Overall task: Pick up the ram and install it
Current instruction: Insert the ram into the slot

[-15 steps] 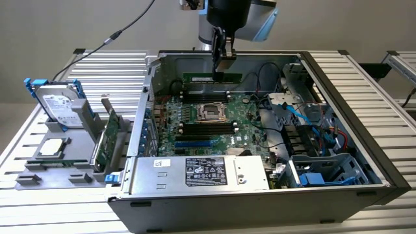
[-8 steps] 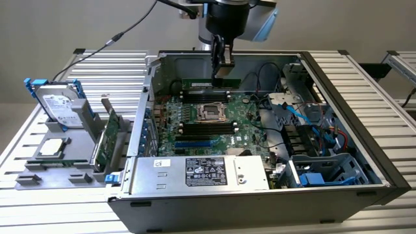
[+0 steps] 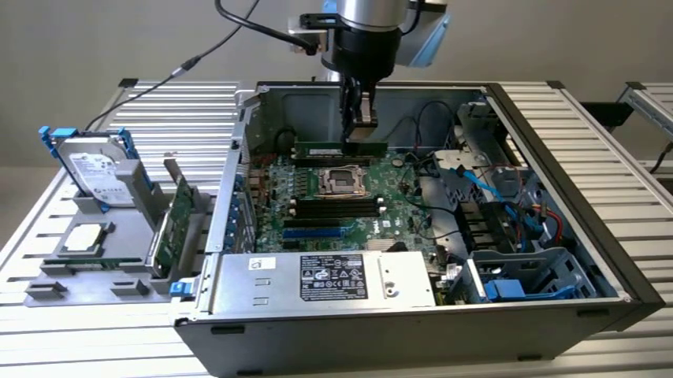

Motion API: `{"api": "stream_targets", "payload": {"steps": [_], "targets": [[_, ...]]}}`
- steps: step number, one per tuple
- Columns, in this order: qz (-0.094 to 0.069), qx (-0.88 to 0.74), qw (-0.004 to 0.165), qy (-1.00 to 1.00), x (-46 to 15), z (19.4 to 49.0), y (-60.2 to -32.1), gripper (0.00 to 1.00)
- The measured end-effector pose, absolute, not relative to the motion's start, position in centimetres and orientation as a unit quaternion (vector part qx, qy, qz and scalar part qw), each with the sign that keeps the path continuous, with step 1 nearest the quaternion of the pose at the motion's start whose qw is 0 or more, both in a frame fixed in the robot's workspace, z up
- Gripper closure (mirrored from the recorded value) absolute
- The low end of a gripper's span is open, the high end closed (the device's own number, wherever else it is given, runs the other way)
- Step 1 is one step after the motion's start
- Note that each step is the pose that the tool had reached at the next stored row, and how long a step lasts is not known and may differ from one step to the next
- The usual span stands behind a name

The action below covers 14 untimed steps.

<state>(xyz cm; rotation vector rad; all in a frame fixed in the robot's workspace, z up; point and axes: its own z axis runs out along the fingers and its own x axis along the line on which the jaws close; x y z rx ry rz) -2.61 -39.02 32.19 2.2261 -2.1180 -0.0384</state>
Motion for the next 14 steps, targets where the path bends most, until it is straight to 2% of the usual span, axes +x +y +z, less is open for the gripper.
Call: {"api": "stream_targets", "payload": {"steps": [14], "targets": [[-0.012, 0.723, 0.033, -0.690, -2.6, 29.7, -40.8, 0.86]]}}
